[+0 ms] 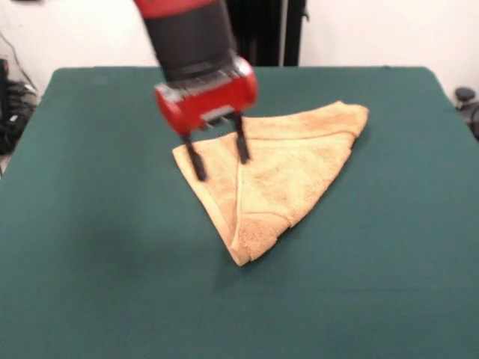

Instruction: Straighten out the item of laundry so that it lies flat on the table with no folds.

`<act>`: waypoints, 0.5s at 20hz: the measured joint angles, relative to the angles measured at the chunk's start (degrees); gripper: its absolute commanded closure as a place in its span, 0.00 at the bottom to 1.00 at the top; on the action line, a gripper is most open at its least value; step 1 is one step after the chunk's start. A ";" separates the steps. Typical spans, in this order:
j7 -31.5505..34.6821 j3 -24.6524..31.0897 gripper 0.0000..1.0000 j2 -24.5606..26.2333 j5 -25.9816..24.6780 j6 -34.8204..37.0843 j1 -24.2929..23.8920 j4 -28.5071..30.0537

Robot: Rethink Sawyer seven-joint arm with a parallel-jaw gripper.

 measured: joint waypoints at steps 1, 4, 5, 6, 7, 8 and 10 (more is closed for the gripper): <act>-0.76 0.40 0.00 -1.87 -0.04 0.74 -1.08 0.06; -1.72 0.95 0.00 -3.88 -0.33 0.64 -2.58 0.09; -1.96 1.10 0.00 -4.33 -0.51 0.51 -2.99 0.07; -2.22 1.22 0.00 -4.64 -0.95 -0.02 -3.50 0.00; -2.39 1.26 0.00 -4.42 -1.46 -0.93 -3.92 -0.18; -2.39 1.27 0.00 -3.84 -1.72 -1.59 -4.09 -0.36; -2.39 1.28 0.00 -2.41 -2.15 -2.65 -4.15 -0.56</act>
